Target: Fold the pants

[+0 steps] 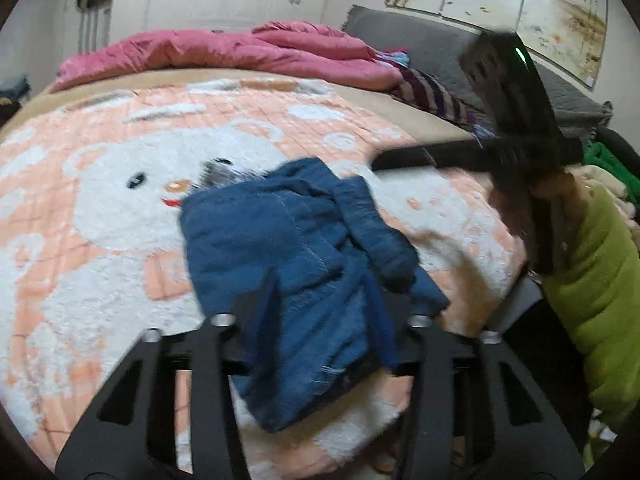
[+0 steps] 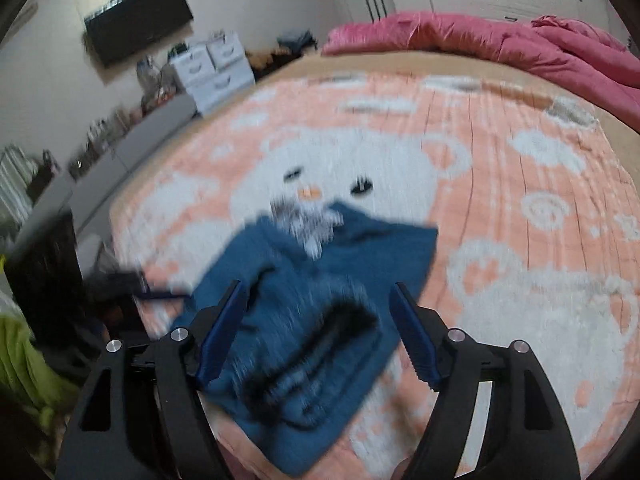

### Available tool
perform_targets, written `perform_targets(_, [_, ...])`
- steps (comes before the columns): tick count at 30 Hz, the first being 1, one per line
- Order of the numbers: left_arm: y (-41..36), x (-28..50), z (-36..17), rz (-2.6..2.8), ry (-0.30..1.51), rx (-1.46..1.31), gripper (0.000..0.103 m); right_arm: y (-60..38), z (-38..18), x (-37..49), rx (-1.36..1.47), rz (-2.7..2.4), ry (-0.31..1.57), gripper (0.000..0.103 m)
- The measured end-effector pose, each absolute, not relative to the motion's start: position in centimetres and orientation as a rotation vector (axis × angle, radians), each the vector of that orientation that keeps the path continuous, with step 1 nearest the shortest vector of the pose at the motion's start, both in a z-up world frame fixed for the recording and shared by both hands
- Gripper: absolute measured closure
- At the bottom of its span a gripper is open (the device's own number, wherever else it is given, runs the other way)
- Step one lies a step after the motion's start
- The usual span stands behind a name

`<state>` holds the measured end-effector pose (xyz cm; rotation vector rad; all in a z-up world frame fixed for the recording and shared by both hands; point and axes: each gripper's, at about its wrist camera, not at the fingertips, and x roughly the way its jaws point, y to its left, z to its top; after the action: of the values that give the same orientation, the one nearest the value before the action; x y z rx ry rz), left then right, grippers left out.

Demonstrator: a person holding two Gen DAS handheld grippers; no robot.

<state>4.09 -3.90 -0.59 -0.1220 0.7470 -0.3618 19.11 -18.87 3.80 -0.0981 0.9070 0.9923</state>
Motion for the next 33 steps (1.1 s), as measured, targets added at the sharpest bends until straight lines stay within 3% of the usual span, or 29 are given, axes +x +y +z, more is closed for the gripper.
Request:
perform_targets(5, [-6.6, 3.8, -2.0, -0.421, 0.848, -0.047, 0.079, -14.5, 3.7, 20.6, -0.108, 1.051, 0.949, 0.034])
perform_targets(17, [-7.0, 3.2, -3.3, -0.446, 0.899, -0.047, 0.079, -5.8, -1.9, 21.5, -0.262, 1.071, 1.197, 0.069])
perform_targets(26, [-6.9, 3.3, -3.1, -0.451, 0.899, -0.074, 0.079, -6.5, 1.4, 21.2, -0.235, 1.025, 1.016, 0.103])
perform_targets(33, [-6.2, 3.4, -3.2, -0.450, 0.901, -0.083, 0.078, -6.0, -0.1, 22.6, -0.228, 1.003, 1.083, 0.102])
